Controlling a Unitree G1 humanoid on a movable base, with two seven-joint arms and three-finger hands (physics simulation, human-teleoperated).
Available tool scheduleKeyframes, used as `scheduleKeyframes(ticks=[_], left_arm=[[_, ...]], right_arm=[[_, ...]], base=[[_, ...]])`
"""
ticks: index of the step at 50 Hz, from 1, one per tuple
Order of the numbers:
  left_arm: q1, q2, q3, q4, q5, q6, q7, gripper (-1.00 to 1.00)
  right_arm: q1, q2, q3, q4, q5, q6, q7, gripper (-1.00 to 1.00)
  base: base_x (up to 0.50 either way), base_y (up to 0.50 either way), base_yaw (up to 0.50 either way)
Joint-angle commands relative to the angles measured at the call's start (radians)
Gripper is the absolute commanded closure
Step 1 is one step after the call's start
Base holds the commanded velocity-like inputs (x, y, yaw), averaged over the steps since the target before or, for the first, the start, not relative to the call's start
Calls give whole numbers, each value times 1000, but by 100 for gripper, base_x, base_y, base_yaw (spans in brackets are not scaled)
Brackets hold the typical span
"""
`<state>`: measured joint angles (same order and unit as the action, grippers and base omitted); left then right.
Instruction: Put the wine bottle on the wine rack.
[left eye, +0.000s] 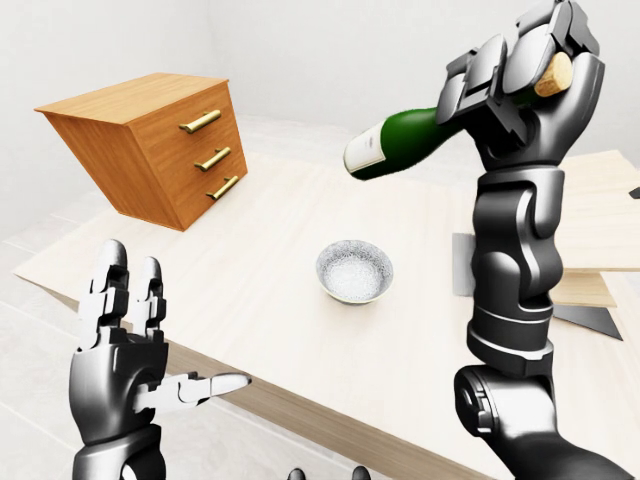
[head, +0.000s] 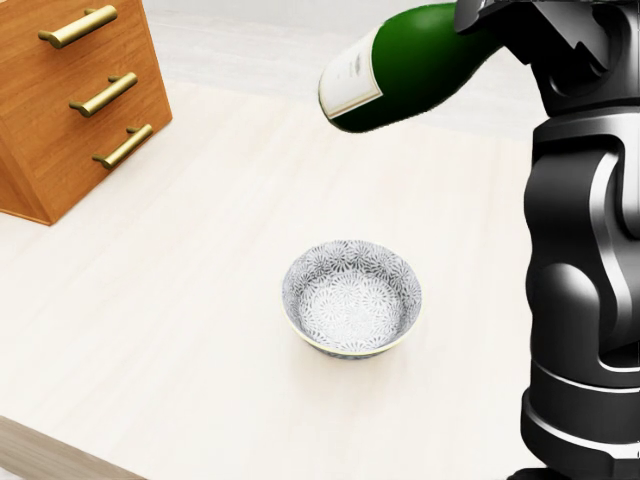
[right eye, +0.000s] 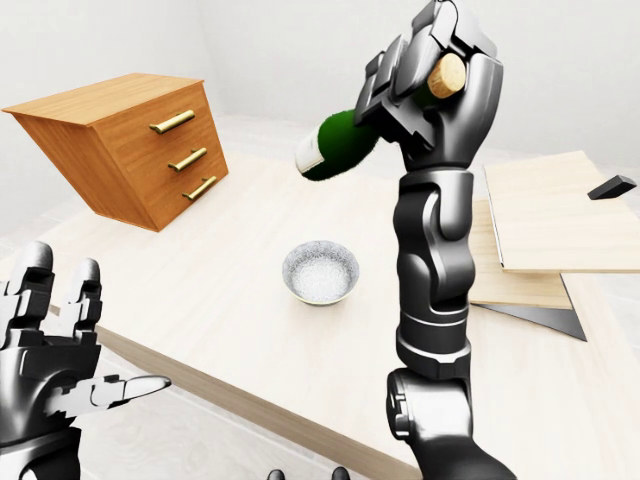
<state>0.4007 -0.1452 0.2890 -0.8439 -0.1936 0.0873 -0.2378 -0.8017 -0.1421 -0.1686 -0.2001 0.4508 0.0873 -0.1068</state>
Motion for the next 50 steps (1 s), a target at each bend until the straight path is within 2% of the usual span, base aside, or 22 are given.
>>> scheduleKeyframes(ticks=[1, 4, 5, 9, 12, 13, 14, 32, 37, 39, 41, 43, 50], left_arm=[[-5, 7, -1, 14, -2, 0, 4, -100], [-6, 8, -2, 22, -2, 0, 4, -100], [-7, 9, -3, 25, -2, 0, 2, -100], [-6, 9, -10, 12, 1, 0, 9, -100], [-8, 10, -20, 12, 10, 0, 14, -100], [-4, 8, -28, 3, 15, 0, 16, -100], [-3, 9, -36, 5, 22, 0, 16, -100], [-1, 14, -40, 6, 19, 0, 23, -100], [-26, 26, -28, 22, 11, 0, 34, -100], [-29, 27, -29, 20, 12, 0, 38, -100], [-32, 25, -39, 19, 18, 0, 45, -100], [-36, 28, -53, 18, 32, 0, 52, -100], [-64, 44, -80, -16, 43, 0, 80, -100]], right_arm=[[15, -97, -90, -23, 168, 0, -101, 100], [27, -119, -114, 0, 215, 0, -148, 100], [18, -110, -154, 24, 249, 0, -204, 100], [36, -151, -135, 41, 293, 0, -260, 100], [60, -135, -126, -2, 357, 0, -267, 100], [62, -121, -135, -5, 384, 0, -319, 100], [82, -129, -94, -19, 364, 0, -354, 100], [87, -146, -77, -17, 391, 0, -372, 100], [102, -245, -110, -42, 418, 0, -313, 100], [100, -263, -140, -44, 453, 0, -315, 100], [95, -305, -180, -32, 494, 0, -296, 100], [82, -313, -224, -15, 571, 0, -309, 100], [104, -410, -262, 1, 684, 0, -311, 100]], base=[[0, 0, 0], [0, 0, 0], [0, 0, 0], [0, 0, 0], [0, 0, 0], [0, 0, 0], [0, 0, 0], [0, 0, 0], [0, 0, 0], [0, 0, 0], [0, 0, 0], [0, 0, 0], [0, 0, 0]])
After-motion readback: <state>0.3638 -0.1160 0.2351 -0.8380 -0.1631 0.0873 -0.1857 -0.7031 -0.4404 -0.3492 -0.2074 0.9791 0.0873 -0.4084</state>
